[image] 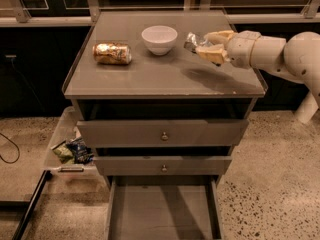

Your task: Pick redbull can from bottom drawer and place on counter

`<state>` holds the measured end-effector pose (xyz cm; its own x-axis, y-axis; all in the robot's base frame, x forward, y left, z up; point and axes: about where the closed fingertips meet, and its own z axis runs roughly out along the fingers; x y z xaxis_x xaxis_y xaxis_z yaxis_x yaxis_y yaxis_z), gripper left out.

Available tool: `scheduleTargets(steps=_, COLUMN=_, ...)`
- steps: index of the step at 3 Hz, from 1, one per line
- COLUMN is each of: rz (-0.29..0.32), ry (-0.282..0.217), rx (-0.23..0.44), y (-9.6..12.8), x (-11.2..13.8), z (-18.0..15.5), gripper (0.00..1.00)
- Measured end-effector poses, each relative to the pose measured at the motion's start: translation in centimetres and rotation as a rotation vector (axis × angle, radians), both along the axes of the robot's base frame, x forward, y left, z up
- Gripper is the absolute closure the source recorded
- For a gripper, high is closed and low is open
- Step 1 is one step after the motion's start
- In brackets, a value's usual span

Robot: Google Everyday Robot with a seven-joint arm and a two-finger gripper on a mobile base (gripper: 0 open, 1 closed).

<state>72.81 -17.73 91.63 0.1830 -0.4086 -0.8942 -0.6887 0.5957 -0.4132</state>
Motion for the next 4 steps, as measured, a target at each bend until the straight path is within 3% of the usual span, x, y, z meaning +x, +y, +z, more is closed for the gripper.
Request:
scheduleTargets(steps=1, rz=-0.034, ry=0.045, rx=-0.009, y=-1.2, x=1.0, z=-0.4, gripper=1.0)
scheduleTargets(steps=4, rz=0.02, ry=0.214, rx=-0.014, y=-1.3, x=2.3, z=-3.8, gripper=1.0)
